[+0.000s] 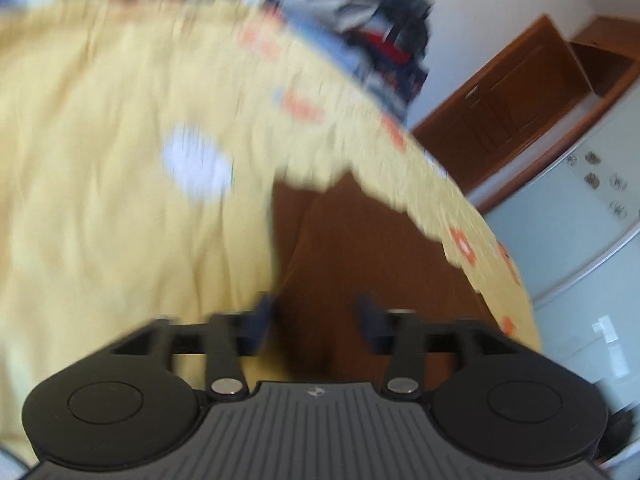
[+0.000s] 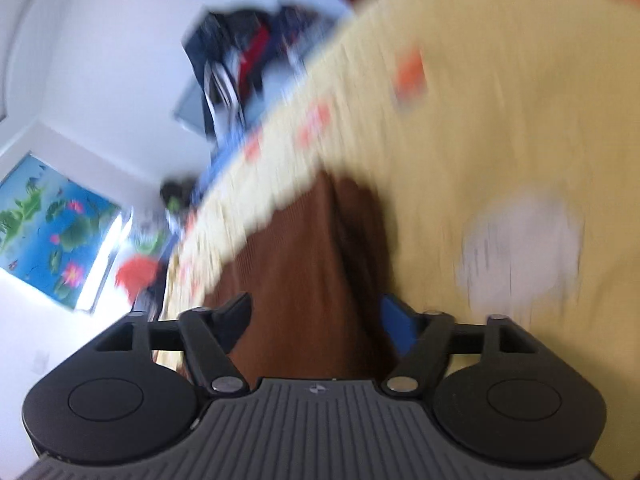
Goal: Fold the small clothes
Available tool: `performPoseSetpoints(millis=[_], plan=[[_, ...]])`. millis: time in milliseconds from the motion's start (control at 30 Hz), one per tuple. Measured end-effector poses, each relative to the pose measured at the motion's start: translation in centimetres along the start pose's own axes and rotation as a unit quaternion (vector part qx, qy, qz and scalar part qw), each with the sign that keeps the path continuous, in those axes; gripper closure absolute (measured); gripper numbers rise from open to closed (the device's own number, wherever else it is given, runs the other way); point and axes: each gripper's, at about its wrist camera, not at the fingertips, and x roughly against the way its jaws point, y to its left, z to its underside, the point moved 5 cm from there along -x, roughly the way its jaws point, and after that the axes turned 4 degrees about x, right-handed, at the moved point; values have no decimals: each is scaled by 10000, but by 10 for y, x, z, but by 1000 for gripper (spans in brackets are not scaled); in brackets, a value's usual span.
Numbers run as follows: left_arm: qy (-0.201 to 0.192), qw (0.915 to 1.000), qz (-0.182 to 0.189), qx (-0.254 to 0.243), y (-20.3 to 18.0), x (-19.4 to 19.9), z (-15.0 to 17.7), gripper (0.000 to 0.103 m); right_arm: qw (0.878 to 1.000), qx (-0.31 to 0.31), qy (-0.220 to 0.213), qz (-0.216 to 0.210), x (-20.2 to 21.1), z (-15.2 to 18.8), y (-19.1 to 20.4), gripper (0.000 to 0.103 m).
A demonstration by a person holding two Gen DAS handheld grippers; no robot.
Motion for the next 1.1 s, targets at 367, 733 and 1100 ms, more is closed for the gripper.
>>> performPoseSetpoints(millis=[367, 733, 1100], plan=[[144, 9932, -247, 1133, 13, -22, 24, 17, 9604, 2463, 1301, -58, -140, 62, 118, 22], [29, 9967, -507, 640, -1, -46, 23, 55, 9500, 3042, 641, 277, -120, 59, 112, 7], [-141, 9882, -1325, -751, -48, -50, 20, 89, 9100, 3913, 328, 1331, -128, 74, 69, 0]])
